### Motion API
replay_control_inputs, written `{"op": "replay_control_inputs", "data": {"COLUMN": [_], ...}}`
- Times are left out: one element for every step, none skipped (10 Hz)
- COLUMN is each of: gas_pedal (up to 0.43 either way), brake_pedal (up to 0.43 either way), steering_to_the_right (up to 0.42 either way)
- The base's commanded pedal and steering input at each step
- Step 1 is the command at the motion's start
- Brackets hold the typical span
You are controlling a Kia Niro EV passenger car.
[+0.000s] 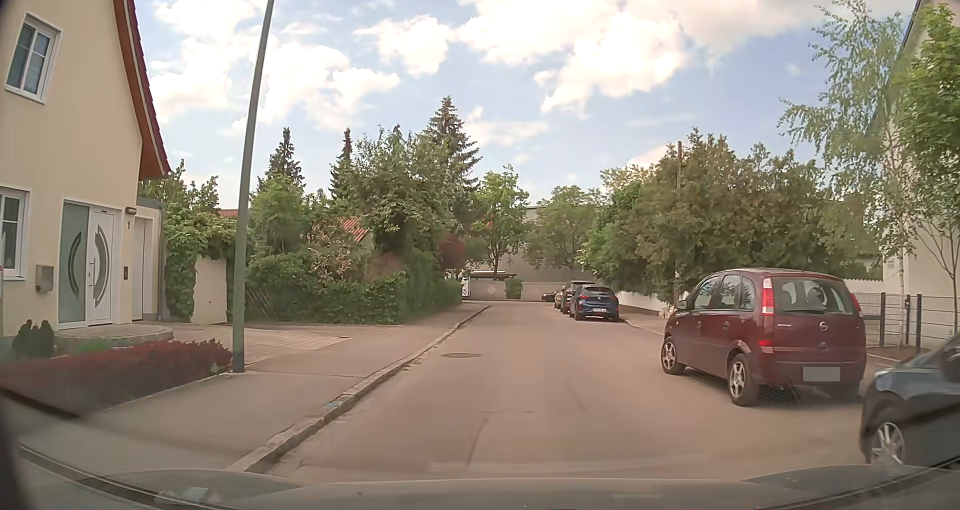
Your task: Follow the waypoints while adhering to traffic rules and regulations
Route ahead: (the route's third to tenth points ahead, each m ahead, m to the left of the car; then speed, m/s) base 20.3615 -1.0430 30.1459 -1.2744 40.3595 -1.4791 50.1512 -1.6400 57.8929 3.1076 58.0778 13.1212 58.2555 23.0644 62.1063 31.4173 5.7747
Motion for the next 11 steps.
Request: {"op": "replay_control_inputs", "data": {"gas_pedal": [0.087,0.087,0.098,0.098,0.098,0.098,0.098,0.087,0.087,0.087,0.087], "brake_pedal": [0.018,0.018,0.018,0.018,0.018,0.018,0.018,0.018,0.018,0.018,0.018], "steering_to_the_right": [-0.008,-0.004,0.003,0.006,0.006,0.006,0.008,0.01,0.012,0.012,0.012]}}
